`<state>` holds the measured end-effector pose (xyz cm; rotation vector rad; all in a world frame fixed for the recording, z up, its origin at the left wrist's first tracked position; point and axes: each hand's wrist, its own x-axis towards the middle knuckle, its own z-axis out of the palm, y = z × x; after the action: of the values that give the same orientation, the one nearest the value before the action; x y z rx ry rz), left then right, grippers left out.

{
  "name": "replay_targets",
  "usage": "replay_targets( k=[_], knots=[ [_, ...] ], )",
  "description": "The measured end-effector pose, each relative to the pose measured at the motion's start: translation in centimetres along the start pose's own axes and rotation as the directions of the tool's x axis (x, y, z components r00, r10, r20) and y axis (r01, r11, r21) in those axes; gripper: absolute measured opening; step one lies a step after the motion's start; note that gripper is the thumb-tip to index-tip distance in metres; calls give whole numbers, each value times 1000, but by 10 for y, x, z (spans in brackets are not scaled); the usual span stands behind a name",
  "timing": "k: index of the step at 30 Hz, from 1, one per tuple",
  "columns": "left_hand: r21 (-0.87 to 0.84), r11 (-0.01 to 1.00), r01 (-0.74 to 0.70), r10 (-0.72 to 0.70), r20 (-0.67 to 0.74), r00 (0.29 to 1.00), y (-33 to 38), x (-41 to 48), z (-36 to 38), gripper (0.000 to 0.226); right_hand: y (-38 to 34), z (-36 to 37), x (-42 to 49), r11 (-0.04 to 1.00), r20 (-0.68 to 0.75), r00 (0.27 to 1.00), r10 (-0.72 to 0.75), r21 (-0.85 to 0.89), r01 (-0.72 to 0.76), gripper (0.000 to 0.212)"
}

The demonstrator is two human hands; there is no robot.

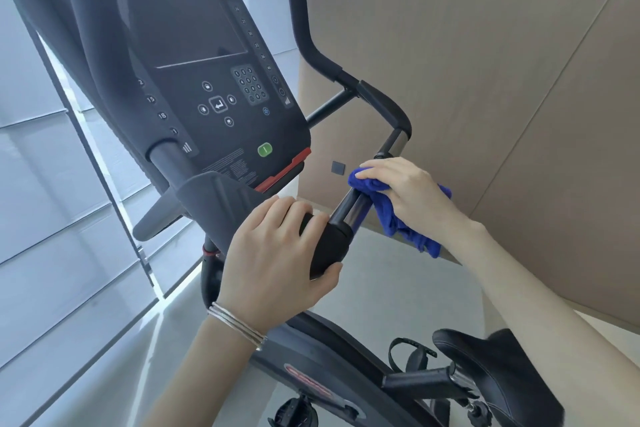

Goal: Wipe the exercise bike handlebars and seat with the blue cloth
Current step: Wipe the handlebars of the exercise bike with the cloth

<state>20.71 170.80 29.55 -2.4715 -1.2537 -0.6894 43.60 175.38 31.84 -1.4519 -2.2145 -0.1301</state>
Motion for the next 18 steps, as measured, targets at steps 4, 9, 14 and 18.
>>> replay_targets(
  k=[4, 9, 14, 18],
  knots=[
    [-3, 1000, 14, -14, -23, 1000, 2, 1, 2, 40, -19, 2, -5, 946, 81, 951, -300, -102, 307, 38],
    [25, 999, 34, -34, 7, 999, 4, 1, 0, 43, 16, 1, 19, 973, 132, 966, -222, -29, 228, 40],
    [32, 998, 63, -63, 9, 998, 8, 1, -2, 42, 37, 6, 12, 981, 45, 993, -107, 170, 98, 34],
    [51, 995, 89, -88, -9, 996, 11, 2, -2, 41, 22, 21, -19, 959, -96, 982, -163, 219, 180, 34]
  ],
)
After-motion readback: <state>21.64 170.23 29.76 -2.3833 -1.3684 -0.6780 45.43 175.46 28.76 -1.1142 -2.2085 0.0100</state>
